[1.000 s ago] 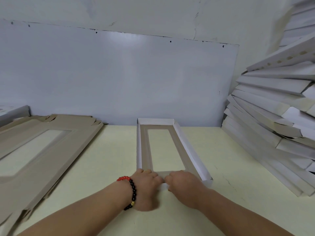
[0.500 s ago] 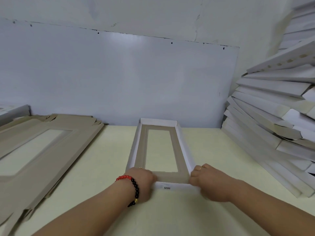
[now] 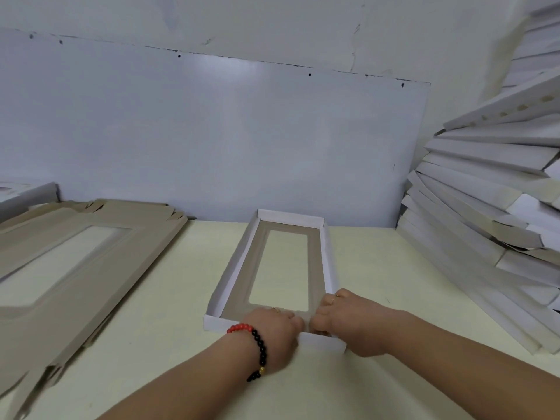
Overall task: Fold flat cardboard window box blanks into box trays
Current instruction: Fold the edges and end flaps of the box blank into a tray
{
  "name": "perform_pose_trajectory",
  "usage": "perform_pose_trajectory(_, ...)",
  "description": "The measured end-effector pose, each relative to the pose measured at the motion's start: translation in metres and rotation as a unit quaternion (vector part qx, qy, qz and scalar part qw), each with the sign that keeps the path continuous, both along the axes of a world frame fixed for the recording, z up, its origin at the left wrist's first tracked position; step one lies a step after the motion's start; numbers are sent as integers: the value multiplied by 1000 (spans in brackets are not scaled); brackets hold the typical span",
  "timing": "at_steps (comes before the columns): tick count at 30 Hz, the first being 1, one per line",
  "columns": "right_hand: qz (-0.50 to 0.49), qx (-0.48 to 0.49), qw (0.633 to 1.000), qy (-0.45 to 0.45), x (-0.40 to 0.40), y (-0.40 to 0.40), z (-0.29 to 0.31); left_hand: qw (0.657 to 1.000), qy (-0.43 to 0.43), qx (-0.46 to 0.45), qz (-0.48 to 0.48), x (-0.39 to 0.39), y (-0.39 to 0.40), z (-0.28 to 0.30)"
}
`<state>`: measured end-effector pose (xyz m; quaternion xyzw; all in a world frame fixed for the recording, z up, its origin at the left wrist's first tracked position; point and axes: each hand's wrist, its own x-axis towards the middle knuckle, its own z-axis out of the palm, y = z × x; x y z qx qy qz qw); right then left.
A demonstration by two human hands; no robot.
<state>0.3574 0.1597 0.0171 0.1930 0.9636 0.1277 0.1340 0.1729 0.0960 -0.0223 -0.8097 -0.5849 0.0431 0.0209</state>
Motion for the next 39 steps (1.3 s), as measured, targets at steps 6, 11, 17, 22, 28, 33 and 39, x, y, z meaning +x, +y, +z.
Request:
perform_pose_trajectory(6,8,6,999,-39,-4,4,-2,1000,-6,0,12,1,0,0)
perform_pose_trajectory(11,28,17,999,-30,-1,6,-4,1000,1,-8,16,1,1,-1)
perform_pose_trajectory(17,12,-33,999,-5,7,12,5,1000,-1,-25,-17,-4,4,1)
perform_pose_trajectory(22,-22,-95,995,24,12,5,7,996,-6,-61,-64,-17,10,7)
perform_pose_trajectory(28,-19,-121,991,50,-6,-7,-1,995,30,-70,-62,-33,13,15)
perform_pose_trajectory(33,-22,-123,992,32,-20,-12,0,995,19,-90,-37,-39,11,12)
perform_pose_trajectory(39,-37,-121,992,14,-22,-18,5,996,7,-84,-16,-38,8,10)
